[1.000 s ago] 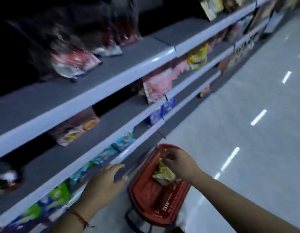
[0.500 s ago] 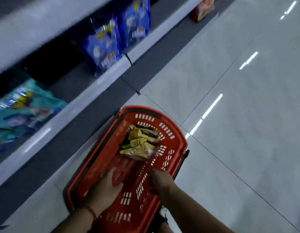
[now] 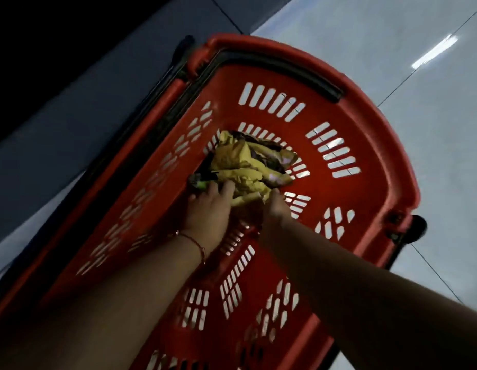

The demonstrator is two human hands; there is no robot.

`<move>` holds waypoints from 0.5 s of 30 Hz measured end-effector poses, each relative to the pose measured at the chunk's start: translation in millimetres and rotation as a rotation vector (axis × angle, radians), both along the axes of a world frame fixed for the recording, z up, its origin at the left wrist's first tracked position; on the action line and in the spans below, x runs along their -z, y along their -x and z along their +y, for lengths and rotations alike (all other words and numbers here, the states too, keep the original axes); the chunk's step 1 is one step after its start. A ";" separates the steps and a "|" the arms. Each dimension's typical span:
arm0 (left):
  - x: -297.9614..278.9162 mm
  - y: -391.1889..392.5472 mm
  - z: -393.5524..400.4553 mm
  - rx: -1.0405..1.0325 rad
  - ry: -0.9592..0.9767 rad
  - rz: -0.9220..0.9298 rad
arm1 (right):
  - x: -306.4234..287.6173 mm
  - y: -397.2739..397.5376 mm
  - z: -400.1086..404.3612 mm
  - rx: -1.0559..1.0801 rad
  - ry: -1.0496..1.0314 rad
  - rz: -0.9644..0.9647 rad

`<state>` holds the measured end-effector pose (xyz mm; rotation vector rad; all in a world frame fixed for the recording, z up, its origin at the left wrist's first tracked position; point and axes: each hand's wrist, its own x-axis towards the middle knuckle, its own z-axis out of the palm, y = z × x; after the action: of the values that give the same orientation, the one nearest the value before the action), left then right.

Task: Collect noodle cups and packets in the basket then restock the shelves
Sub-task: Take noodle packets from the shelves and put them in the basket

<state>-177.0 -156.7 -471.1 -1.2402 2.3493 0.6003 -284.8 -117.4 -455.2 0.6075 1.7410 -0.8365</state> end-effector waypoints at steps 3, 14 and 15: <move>-4.9 -6.9 6.0 0.019 -0.071 0.009 | -16.2 7.6 -1.5 -0.068 -0.016 -0.067; -196.2 -30.1 -14.2 -0.916 -0.666 0.730 | -181.8 27.3 12.6 -0.361 0.224 -0.010; -227.2 -30.1 -21.0 -0.901 -0.694 0.773 | -208.4 30.0 10.7 -0.348 0.275 -0.037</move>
<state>-146.9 -177.7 -243.8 -1.8377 1.5706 2.2709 -314.8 -106.8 -246.8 0.1291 1.6008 -0.7921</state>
